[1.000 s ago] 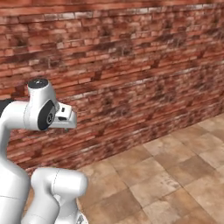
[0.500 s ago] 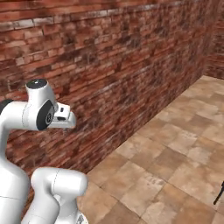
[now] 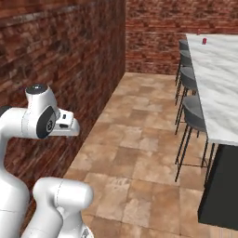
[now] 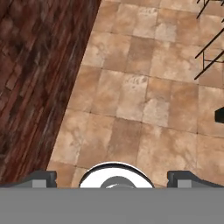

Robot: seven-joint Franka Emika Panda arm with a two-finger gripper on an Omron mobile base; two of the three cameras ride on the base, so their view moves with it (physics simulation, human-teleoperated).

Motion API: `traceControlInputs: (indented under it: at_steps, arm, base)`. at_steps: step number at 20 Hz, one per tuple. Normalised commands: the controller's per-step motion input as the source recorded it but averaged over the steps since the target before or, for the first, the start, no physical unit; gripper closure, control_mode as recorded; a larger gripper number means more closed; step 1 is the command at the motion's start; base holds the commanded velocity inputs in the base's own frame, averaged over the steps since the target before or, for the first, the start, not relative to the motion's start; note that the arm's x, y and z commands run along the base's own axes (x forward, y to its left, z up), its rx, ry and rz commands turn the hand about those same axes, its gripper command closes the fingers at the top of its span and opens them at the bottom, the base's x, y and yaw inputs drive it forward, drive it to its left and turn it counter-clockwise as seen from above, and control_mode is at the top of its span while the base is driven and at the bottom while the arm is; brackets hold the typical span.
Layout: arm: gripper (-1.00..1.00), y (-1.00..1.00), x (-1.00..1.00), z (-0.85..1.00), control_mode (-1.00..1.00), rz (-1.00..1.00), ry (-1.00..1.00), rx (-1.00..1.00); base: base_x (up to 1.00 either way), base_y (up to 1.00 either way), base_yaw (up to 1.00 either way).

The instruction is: Four empty soda cans are scattered around the kitchen. Gather all the cans and cluster them next to the stove for recycling.

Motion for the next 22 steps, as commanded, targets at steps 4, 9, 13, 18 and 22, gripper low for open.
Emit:
traceControlInputs:
  at_steps: [4, 9, 13, 18, 22]
  arm:
    - [-1.00, 0.00, 0.00, 0.00, 1.00, 0.00, 0.00, 0.00]
    - [-1.00, 0.00, 0.00, 0.00, 1.00, 0.00, 0.00, 0.00]
    - [-1.00, 0.00, 0.00, 0.00, 1.00, 0.00, 0.00, 0.00]
    - [-1.00, 0.00, 0.00, 0.00, 1.00, 0.00, 0.00, 0.00]
    - [-1.00, 0.00, 0.00, 0.00, 1.00, 0.00, 0.00, 0.00]
  base:
    - [0.81, 0.04, -0.62]
    - [1.00, 0.55, -0.41]
    - [1.00, 0.55, -0.22]
    - [1.00, 0.55, -0.08]
    - [1.00, 0.42, -0.04]
